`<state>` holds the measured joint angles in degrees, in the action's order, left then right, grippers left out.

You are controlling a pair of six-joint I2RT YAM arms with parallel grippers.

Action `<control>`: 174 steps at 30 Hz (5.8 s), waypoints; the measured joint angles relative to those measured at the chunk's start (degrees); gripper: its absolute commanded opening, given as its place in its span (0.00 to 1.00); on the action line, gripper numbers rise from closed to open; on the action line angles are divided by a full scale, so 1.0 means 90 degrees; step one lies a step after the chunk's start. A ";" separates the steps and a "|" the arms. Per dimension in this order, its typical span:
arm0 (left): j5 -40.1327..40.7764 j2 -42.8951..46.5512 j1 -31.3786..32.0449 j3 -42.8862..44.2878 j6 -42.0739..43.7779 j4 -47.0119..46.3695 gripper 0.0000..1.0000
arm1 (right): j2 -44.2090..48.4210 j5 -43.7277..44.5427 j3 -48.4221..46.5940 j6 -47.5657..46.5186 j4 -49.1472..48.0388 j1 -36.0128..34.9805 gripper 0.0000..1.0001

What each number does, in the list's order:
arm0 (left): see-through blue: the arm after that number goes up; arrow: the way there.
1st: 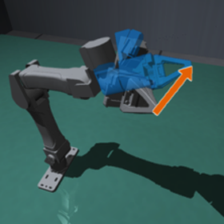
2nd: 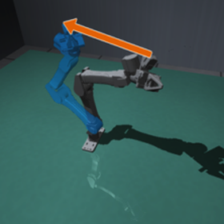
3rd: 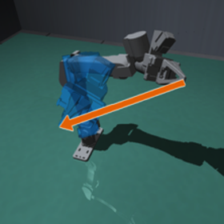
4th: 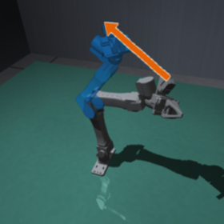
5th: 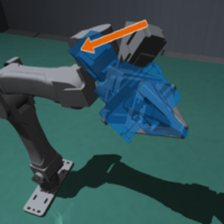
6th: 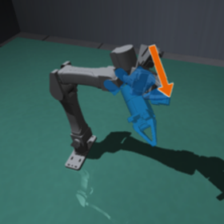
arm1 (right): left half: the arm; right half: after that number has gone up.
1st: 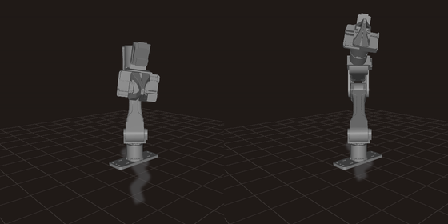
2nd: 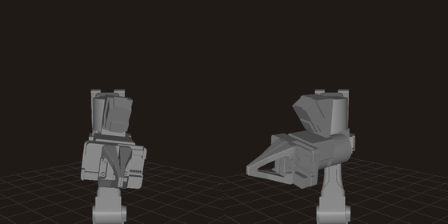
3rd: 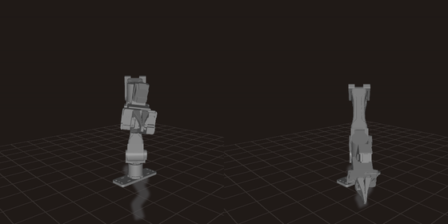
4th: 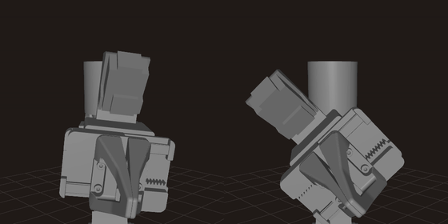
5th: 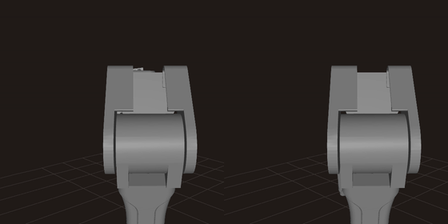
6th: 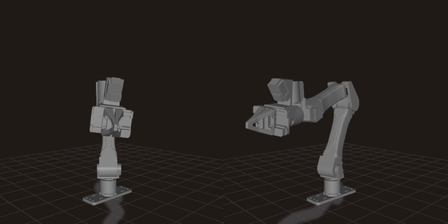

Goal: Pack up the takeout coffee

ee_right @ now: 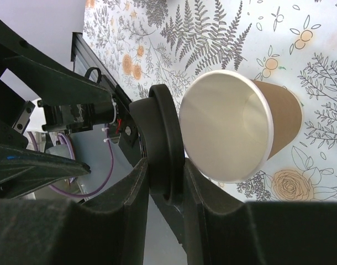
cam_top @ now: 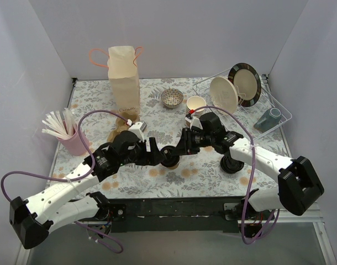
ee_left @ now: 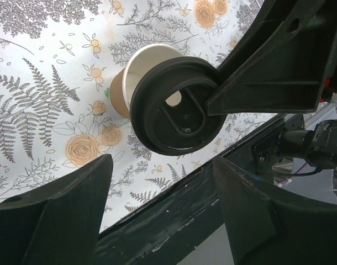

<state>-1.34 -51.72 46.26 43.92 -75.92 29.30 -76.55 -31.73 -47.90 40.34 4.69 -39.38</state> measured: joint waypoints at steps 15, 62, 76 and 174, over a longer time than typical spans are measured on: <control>-0.0228 -0.0427 0.0000 -0.0165 0.0002 -0.0228 0.63 | -0.0253 -0.0024 -0.0160 -0.0012 0.0151 0.0170 0.29; -0.0440 -0.1515 -0.0007 -0.0206 0.0391 -0.0835 0.57 | -0.0321 0.0206 -0.0551 -0.0556 0.1382 0.0755 0.61; -0.0495 -0.1763 -0.0007 0.0136 0.0386 -0.0784 0.60 | -0.0114 0.0061 -0.0459 -0.0617 0.1426 0.0767 0.67; -0.1766 -0.1622 -0.1326 -0.0760 -0.0019 -0.1506 0.48 | -0.0964 -0.0712 -0.0046 -0.1508 0.0461 0.0780 0.28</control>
<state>-17.23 -66.32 34.33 37.08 -76.09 15.75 -85.23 -38.13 -48.31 26.76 8.84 -32.36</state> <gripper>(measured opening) 0.482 0.380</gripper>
